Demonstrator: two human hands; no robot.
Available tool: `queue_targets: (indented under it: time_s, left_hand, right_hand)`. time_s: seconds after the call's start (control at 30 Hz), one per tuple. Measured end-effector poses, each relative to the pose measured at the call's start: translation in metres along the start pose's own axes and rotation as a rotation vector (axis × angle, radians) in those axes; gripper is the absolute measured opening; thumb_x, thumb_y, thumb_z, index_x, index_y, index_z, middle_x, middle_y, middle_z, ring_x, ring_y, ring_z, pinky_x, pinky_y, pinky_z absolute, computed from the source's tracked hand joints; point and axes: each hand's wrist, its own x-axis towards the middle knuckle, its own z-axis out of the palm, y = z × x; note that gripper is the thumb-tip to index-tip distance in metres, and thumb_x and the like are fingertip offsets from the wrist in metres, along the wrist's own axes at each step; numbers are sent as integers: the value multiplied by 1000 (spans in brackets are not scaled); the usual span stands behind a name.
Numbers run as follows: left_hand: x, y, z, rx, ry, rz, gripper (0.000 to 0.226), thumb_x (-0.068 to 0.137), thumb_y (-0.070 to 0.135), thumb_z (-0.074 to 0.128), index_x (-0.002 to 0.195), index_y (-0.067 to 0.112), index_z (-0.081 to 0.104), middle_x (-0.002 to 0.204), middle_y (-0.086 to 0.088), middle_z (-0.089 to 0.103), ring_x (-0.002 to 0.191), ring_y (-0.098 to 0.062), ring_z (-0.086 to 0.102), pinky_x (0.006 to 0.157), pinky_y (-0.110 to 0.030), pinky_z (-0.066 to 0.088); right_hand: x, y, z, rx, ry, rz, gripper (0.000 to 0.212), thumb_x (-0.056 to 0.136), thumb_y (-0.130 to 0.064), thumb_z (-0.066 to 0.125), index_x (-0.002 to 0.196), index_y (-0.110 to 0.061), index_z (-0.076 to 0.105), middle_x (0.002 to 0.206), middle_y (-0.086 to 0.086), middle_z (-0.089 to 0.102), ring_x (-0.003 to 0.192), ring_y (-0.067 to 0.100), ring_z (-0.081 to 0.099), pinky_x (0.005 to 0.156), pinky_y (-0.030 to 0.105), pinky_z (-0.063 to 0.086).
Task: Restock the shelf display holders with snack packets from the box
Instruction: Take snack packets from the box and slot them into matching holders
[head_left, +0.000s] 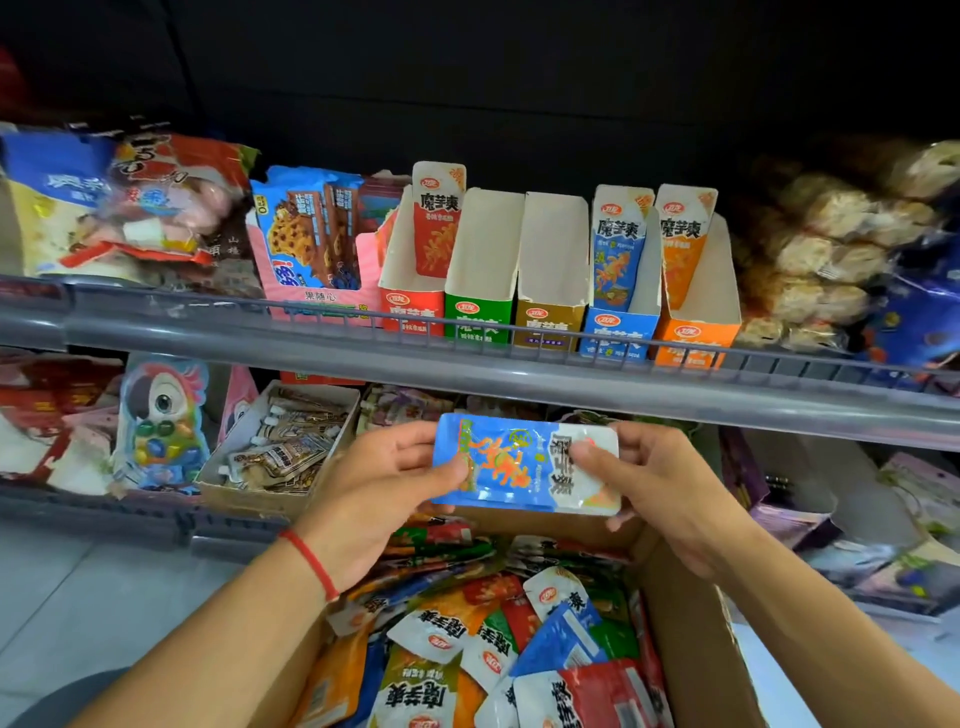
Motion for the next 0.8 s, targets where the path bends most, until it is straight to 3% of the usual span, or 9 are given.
queue_targets:
  time_s: [0.1, 0.2, 0.3, 0.43, 0.53, 0.7, 0.8]
  left_hand:
    - [0, 2, 1, -38, -79, 0, 43, 84, -3, 72, 125, 9, 64, 113, -11, 76, 106, -28, 73, 79, -30, 62]
    - [1, 4, 1, -145, -140, -4, 52, 74, -2, 73, 125, 6, 63, 116, -16, 75, 106, -29, 73, 82, -32, 63]
    - [2, 5, 1, -170, -175, 3, 53, 72, -2, 73, 124, 5, 63, 115, -17, 74, 105, -30, 73, 80, -32, 63]
    - [4, 0, 2, -83, -117, 69, 55, 69, 0, 76, 122, 4, 63, 111, -17, 76, 106, -33, 73, 76, -31, 63]
    - [5, -2, 2, -83, -123, 78, 56, 68, 0, 78, 121, 4, 63, 111, -18, 75, 105, -33, 73, 74, -31, 63]
    - [5, 0, 2, -58, -196, 62, 58, 68, -4, 78, 123, 3, 60, 116, -18, 73, 107, -31, 71, 82, -33, 62]
    - [6, 4, 1, 62, -189, 54, 51, 69, 12, 81, 118, 6, 66, 109, -12, 76, 103, -26, 73, 79, -31, 62]
  right_hand:
    - [1, 0, -3, 138, -10, 42, 30, 99, -34, 61, 111, -9, 72, 89, 10, 77, 61, 12, 65, 40, 24, 47]
    - [1, -3, -4, 357, -97, 158, 36, 100, -40, 56, 115, -10, 71, 101, 13, 77, 64, 13, 68, 38, 21, 46]
    - [1, -3, -6, 416, -94, 192, 37, 98, -39, 57, 115, -9, 71, 102, 13, 77, 68, 14, 71, 42, 21, 51]
    - [0, -4, -7, 337, -57, 118, 31, 102, -29, 56, 120, -7, 67, 106, 14, 78, 85, 21, 76, 54, 24, 59]
    - [-1, -5, -7, 282, 5, 38, 25, 102, -22, 58, 118, -5, 67, 99, 17, 78, 78, 21, 75, 50, 23, 56]
    - [-2, -7, -9, 107, 80, -61, 21, 101, -25, 61, 109, -8, 69, 86, 13, 78, 70, 17, 73, 42, 24, 51]
    - [-3, -9, -11, 14, 69, -115, 17, 100, -25, 62, 105, -10, 69, 83, 9, 79, 69, 18, 73, 42, 26, 52]
